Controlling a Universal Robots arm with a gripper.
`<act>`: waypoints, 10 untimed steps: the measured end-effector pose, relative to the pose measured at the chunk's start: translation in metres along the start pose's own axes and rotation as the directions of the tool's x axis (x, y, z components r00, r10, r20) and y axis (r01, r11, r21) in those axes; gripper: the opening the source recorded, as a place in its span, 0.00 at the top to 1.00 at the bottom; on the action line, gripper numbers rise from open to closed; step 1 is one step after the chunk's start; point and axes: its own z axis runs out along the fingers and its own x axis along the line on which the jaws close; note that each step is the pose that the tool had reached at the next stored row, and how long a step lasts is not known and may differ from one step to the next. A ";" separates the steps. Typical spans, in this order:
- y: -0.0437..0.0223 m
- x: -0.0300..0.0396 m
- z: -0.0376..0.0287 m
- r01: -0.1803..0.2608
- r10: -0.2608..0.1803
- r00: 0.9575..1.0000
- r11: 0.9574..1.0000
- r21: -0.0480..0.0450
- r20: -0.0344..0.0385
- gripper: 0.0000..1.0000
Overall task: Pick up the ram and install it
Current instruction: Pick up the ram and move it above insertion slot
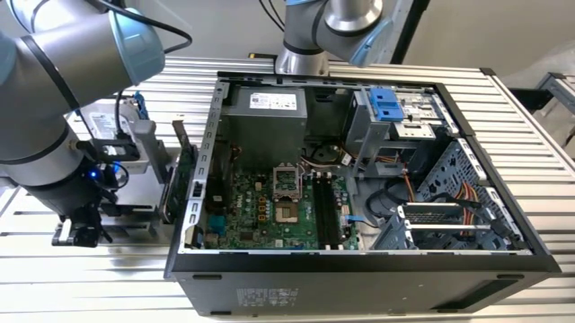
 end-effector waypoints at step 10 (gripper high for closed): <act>0.0000 0.0001 0.0015 0.000 0.000 1.000 1.000 0.000 0.000 1.00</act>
